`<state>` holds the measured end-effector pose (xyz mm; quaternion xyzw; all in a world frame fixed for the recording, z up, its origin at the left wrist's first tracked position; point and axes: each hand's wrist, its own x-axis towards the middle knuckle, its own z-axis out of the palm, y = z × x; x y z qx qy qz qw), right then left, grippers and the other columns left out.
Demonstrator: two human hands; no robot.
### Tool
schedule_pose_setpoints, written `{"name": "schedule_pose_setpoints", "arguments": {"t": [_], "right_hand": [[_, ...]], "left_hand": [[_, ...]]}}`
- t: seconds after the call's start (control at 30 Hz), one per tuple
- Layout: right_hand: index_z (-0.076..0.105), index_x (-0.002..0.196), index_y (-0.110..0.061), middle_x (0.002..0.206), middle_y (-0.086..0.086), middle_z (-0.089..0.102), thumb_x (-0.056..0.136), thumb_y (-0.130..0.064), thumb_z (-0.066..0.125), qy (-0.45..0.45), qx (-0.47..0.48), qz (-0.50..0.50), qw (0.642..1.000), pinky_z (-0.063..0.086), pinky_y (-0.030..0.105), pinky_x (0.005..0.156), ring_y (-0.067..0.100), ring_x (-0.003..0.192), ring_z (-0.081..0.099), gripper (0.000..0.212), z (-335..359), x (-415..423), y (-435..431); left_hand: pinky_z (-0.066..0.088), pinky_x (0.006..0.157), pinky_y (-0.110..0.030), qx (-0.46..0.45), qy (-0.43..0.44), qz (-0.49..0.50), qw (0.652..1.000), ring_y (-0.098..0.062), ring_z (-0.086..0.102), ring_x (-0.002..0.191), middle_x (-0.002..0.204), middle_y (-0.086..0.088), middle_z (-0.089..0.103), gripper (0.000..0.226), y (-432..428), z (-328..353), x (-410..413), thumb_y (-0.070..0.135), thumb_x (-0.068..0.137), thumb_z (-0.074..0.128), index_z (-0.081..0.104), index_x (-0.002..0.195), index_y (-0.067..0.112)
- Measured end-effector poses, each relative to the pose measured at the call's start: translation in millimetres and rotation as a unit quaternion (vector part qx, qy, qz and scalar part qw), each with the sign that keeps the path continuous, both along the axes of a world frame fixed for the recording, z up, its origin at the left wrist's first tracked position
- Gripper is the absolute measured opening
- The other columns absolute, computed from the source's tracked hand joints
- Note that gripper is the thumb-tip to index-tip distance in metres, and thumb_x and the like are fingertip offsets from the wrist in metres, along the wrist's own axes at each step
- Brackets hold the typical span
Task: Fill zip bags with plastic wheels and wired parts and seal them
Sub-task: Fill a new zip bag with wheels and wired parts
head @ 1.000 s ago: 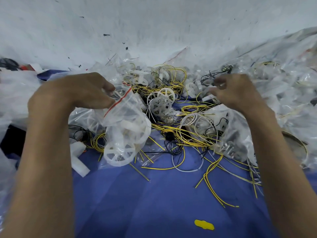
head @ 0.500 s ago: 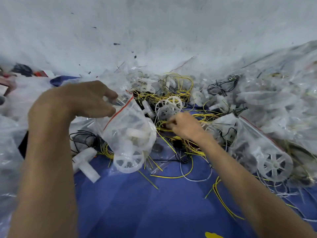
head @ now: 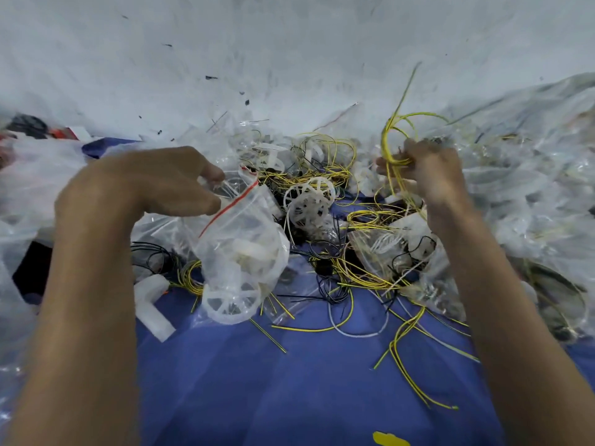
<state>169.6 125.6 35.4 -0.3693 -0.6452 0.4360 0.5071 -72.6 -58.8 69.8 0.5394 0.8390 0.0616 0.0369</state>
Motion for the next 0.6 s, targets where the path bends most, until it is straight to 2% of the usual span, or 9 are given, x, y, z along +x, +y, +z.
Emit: {"name": "schedule_pose_setpoints", "arguments": {"t": [0.03, 0.07, 0.17, 0.27, 0.33, 0.43, 0.53, 0.6], "right_hand": [[0.049, 0.068, -0.013, 0.086, 0.019, 0.071, 0.093, -0.019, 0.042, 0.084, -0.073, 0.059, 0.992, 0.054, 0.041, 0.072, 0.033, 0.081, 0.069, 0.027, 2.9, 2.8, -2.3], [0.046, 0.069, -0.013, 0.082, 0.018, 0.072, 0.094, -0.019, 0.039, 0.125, -0.122, 0.103, 0.979, 0.055, 0.035, 0.066, 0.030, 0.076, 0.070, 0.027, 4.6, 3.8, -4.9], [0.045, 0.077, -0.016, 0.076, 0.014, 0.072, 0.098, -0.020, 0.033, 0.116, -0.182, 0.166, 0.962, 0.052, 0.022, 0.049, 0.018, 0.054, 0.065, 0.024, 5.2, 2.6, -11.3], [0.047, 0.087, -0.019, 0.076, 0.014, 0.070, 0.098, -0.024, 0.035, 0.073, -0.208, 0.190, 0.957, 0.038, 0.015, 0.038, 0.008, 0.037, 0.038, 0.017, 4.6, -3.3, -14.8], [0.048, 0.088, -0.020, 0.077, 0.013, 0.066, 0.098, -0.027, 0.036, 0.047, -0.206, 0.219, 0.953, 0.031, 0.015, 0.037, 0.008, 0.040, 0.033, 0.017, 5.4, -5.5, -15.8], [0.049, 0.091, -0.024, 0.080, 0.010, 0.064, 0.097, -0.036, 0.037, 0.008, -0.178, 0.251, 0.952, 0.027, 0.016, 0.039, 0.012, 0.051, 0.039, 0.018, 6.5, -6.5, -17.1], [0.049, 0.110, -0.026, 0.084, 0.007, 0.064, 0.094, -0.046, 0.040, -0.030, -0.146, 0.251, 0.957, 0.024, 0.017, 0.039, 0.013, 0.059, 0.041, 0.027, 5.4, -6.9, -19.6], [0.047, 0.114, -0.030, 0.086, 0.007, 0.064, 0.094, -0.048, 0.039, -0.032, -0.128, 0.258, 0.957, 0.024, 0.018, 0.040, 0.013, 0.061, 0.041, 0.028, 4.7, -7.7, -21.7]], "left_hand": [[0.032, 0.109, -0.036, 0.000, -0.003, -0.003, 1.000, -0.019, 0.044, 0.128, 0.144, 0.004, 0.045, 0.054, 0.7, -0.1, 1.6, 0.031, 0.081, 0.059, 0.049, 0.134, 0.036], [0.032, 0.109, -0.035, 0.002, -0.007, -0.005, 1.000, -0.019, 0.044, 0.128, 0.144, 0.004, 0.045, 0.054, 0.6, -0.3, 2.8, 0.031, 0.081, 0.059, 0.049, 0.134, 0.035], [0.032, 0.109, -0.034, 0.011, -0.011, -0.018, 1.000, -0.018, 0.043, 0.129, 0.144, 0.003, 0.044, 0.055, 3.2, -0.8, 9.3, 0.031, 0.081, 0.059, 0.049, 0.134, 0.033], [0.031, 0.107, -0.031, 0.018, -0.008, -0.042, 0.999, -0.019, 0.040, 0.131, 0.146, 0.002, 0.041, 0.055, 8.4, -0.9, 20.8, 0.032, 0.081, 0.060, 0.048, 0.135, 0.033], [0.030, 0.102, -0.028, 0.019, 0.000, -0.071, 0.997, -0.019, 0.038, 0.132, 0.146, 0.002, 0.040, 0.055, 12.5, -1.6, 28.2, 0.030, 0.082, 0.060, 0.047, 0.136, 0.031], [0.028, 0.098, -0.025, 0.019, -0.008, -0.098, 0.995, -0.017, 0.037, 0.132, 0.146, 0.004, 0.040, 0.054, 15.6, -2.1, 37.4, 0.030, 0.084, 0.059, 0.046, 0.136, 0.030], [0.032, 0.105, -0.029, 0.007, -0.018, -0.119, 0.993, -0.016, 0.040, 0.129, 0.142, 0.004, 0.042, 0.051, 18.5, -3.2, 46.5, 0.033, 0.086, 0.058, 0.046, 0.135, 0.029], [0.034, 0.106, -0.032, 0.006, -0.018, -0.135, 0.991, -0.016, 0.042, 0.126, 0.139, 0.003, 0.044, 0.047, 21.9, -4.2, 55.7, 0.032, 0.086, 0.057, 0.049, 0.132, 0.025]]}}
